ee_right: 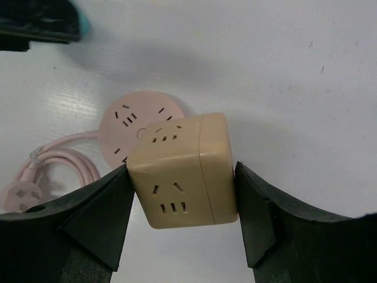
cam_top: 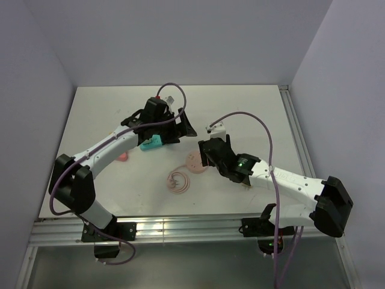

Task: Insert the plug
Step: Pick up the plug from the center of the board.

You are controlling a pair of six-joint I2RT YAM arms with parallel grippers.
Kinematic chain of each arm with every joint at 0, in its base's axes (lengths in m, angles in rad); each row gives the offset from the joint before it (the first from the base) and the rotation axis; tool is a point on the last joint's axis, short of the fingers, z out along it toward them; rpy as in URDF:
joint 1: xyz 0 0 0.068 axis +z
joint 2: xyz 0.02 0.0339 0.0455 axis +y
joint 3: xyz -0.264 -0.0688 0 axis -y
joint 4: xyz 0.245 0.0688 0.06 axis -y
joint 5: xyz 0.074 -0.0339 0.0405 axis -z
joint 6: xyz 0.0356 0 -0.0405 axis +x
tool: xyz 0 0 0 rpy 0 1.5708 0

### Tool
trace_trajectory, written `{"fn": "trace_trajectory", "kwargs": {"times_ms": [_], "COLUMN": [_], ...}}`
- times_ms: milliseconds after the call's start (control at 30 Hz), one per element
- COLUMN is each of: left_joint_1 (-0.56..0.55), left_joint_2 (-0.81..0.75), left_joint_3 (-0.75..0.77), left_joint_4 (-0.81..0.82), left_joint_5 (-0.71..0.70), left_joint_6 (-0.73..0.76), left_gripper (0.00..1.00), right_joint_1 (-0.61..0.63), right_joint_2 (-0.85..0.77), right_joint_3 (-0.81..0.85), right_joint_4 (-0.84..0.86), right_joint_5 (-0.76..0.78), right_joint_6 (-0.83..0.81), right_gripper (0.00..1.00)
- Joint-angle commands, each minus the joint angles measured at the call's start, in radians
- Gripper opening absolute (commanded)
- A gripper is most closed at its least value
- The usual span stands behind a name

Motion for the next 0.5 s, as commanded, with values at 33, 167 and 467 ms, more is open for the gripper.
{"fn": "trace_trajectory", "kwargs": {"times_ms": [33, 167, 467], "left_joint_1": [-0.024, -0.032, 0.025], "left_joint_2": [0.029, 0.044, -0.114], "left_joint_3": [0.107, 0.143, 0.008], "left_joint_4": [-0.054, -0.109, -0.051], "left_joint_5": [0.024, 0.012, -0.046], "left_joint_6": [-0.026, -0.001, 0.043], "left_gripper": [0.99, 0.99, 0.99], "right_joint_1": [0.049, 0.078, 0.136], "right_joint_2": [-0.019, -0.008, -0.008], "right_joint_3": [0.001, 0.009, -0.017], "right_joint_4": [0.071, 0.073, 0.105], "right_joint_5": [0.107, 0.138, 0.223], "right_joint_6": [-0.029, -0.034, -0.028], "right_gripper": [0.46, 0.47, 0.47]}}
